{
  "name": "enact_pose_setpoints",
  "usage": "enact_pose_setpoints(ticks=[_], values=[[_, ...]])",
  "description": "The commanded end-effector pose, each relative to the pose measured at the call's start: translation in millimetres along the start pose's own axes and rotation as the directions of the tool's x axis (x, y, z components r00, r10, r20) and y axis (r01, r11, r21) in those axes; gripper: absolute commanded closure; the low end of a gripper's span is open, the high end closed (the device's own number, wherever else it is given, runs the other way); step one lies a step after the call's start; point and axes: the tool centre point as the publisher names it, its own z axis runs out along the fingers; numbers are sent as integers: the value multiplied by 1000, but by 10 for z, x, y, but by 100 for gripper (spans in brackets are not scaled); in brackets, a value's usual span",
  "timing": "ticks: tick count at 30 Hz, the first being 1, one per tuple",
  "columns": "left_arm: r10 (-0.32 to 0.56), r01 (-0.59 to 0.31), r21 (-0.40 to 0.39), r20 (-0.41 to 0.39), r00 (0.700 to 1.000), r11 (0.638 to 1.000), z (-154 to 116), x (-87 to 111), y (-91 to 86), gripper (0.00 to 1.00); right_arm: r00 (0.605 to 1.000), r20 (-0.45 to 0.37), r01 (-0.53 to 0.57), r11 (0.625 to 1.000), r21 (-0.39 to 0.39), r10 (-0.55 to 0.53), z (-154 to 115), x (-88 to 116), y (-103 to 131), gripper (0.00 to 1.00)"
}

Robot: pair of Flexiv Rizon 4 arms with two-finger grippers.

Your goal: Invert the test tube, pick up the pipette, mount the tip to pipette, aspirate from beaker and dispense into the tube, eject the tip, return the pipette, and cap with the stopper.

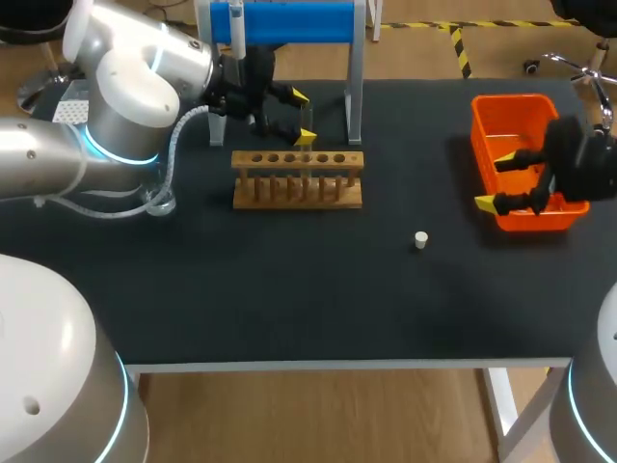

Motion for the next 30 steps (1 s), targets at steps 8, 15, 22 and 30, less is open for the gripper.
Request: enact_pose_setpoints(ticks=[8, 15, 22, 30], values=[[0, 0, -2, -3, 1000, 1000, -4, -7, -2, 0, 1000, 16, 2, 1000, 27, -2, 147, 126, -342, 0], [0, 0, -2, -3, 1000, 1000, -4, -7, -2, 0, 999, 31, 12, 999, 30, -13, 343, 242, -466, 0], [0, 0, -2, -3, 1000, 1000, -4, -7, -2, 0, 995, 87, -44, 998, 35, 41, 543, 273, -505, 0], [0, 0, -2, -3, 1000, 1000, -4, -7, -2, 0, 991, 117, -71, 996, 60, 64, 699, 385, -575, 50]])
